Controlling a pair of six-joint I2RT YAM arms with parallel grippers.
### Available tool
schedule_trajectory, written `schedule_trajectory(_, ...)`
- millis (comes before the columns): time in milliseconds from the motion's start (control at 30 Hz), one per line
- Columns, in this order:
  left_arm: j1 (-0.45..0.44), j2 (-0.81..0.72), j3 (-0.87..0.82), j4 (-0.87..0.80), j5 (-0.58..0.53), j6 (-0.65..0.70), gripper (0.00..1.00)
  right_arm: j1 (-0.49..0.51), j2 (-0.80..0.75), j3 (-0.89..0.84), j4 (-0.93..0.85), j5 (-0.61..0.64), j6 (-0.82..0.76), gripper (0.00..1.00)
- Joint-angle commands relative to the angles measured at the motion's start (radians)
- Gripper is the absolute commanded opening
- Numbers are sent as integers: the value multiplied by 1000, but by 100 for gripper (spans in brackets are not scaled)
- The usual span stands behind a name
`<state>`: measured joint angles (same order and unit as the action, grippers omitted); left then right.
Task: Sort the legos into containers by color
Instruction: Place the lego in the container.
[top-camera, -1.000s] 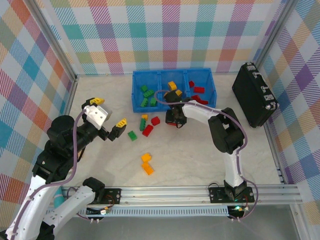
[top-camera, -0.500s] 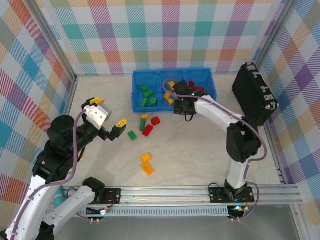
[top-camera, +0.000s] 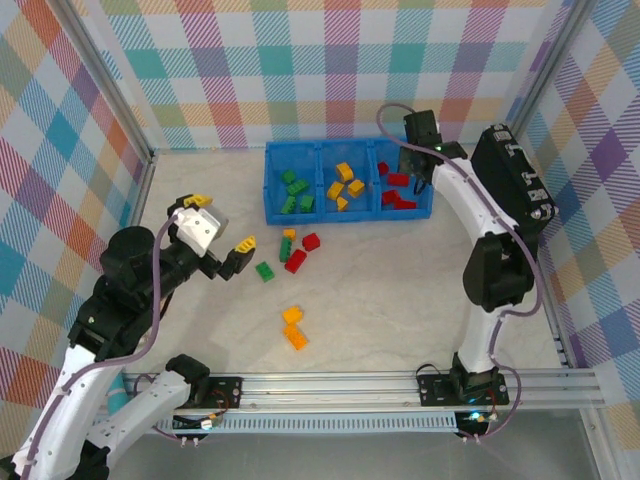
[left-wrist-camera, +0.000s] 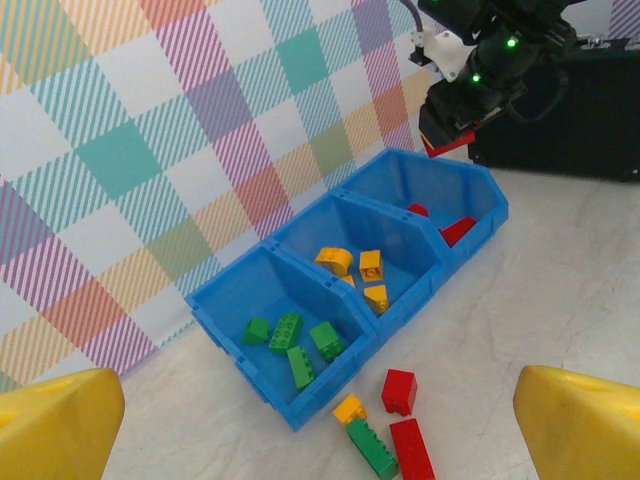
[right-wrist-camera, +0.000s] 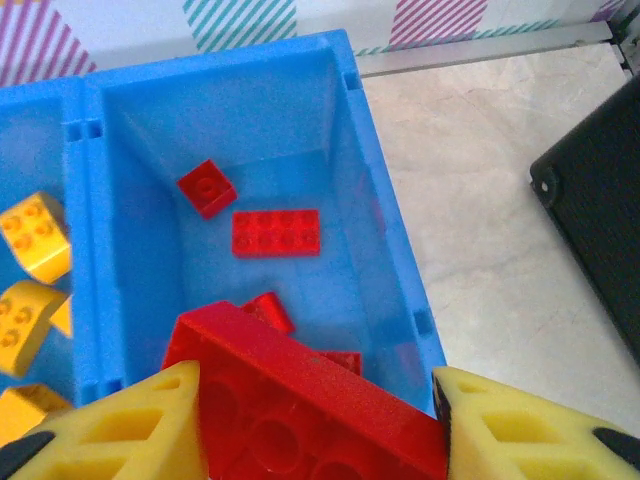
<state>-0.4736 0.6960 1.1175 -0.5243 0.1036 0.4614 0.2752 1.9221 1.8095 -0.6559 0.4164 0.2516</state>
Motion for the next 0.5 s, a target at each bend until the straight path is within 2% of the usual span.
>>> schedule_trajectory(0, -11, 14, 34, -18, -18, 8, 100, -10, 90, 60, 17, -6, -62, 43)
schedule_trajectory(200, -11, 59, 67, -42, -22, 11, 100, -22, 227, 169, 14, -51, -64, 45)
schedule_trajectory(467, -10, 66, 77, -60, -26, 10, 100, -25, 302, 255, -21, -60, -81, 61)
